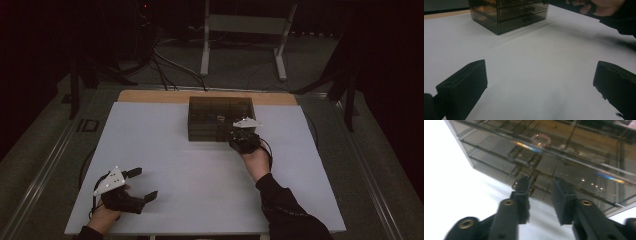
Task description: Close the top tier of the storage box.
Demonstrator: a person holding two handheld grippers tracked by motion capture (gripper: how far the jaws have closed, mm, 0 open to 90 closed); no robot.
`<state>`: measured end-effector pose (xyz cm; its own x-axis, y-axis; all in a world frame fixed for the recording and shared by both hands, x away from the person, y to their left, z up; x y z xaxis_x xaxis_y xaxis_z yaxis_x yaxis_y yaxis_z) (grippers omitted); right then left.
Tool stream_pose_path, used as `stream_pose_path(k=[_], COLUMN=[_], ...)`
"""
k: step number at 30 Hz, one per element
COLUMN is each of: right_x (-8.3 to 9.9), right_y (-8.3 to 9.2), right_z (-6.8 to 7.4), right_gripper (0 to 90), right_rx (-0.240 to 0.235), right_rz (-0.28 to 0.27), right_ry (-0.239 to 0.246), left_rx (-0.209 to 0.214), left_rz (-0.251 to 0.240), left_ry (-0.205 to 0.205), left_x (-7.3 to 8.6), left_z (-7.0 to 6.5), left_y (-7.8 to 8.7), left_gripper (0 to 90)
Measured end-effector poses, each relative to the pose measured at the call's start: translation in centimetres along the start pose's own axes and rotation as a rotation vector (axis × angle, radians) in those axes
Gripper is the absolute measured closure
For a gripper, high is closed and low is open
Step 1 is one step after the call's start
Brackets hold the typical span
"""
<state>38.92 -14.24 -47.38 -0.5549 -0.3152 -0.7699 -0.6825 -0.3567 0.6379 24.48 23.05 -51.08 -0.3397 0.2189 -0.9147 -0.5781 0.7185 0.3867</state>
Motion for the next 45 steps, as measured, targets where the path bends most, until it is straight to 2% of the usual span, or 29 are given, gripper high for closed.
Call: stream_pose_path(k=[9,15,19,23,28,31,33,36,45], right_x=[0.0,-0.1,-0.2,-0.3,-0.3,-0.3,-0.3,-0.4,-0.6], right_y=[0.0,0.2,0.3,0.6,0.7,0.7,0.9,0.9,1.1], right_z=[0.4,0.5,0.2,0.2,0.3,0.4,0.5,0.6,0.3], right_gripper=[47.0,29.0,12.2,3.7,0.0,0.0,0.0,0.0,0.0], right_rx=[-0.033,-0.055,-0.087,-0.116,-0.148,-0.163,-0.155,-0.168,-0.214], right_rz=[0.014,0.009,0.011,-0.002,0.000,-0.007,-0.018,-0.017,-0.018], right_ry=[-0.005,-0.011,-0.030,-0.021,-0.011,-0.008,0.013,0.025,0.032], left_rx=[0.001,0.001,0.000,0.001,-0.001,0.001,0.002,0.004,0.004], left_rz=[-0.002,-0.001,0.005,0.005,0.006,0.007,0.009,0.007,0.012], left_ry=[0.001,0.000,-0.001,-0.001,0.000,0.004,0.005,0.007,0.012], left_x=[0.0,0.0,0.0,0.0,-0.1,-0.1,-0.1,-0.2,-0.1], left_z=[0.0,0.0,0.0,0.0,0.0,0.0,0.0,0.1,0.1], left_y=[0.0,0.0,0.0,-0.1,-0.2,-0.3,-0.4,-0.5,-0.6], left_gripper=[0.0,0.0,0.0,0.0,0.0,0.0,0.0,0.0,0.0])
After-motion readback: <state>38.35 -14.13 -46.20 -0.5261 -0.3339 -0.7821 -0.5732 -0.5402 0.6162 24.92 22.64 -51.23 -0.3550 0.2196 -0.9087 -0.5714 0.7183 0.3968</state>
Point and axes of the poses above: each handheld gripper's, and its own axes: y roughly backward along the jaws, x roughly out of its underside, z roughly to its left, the point moved 1 cm from there along -y, roughly forward along the jaws, and after that the axes turned 2 degrees about -x, right-handed, at the moved point
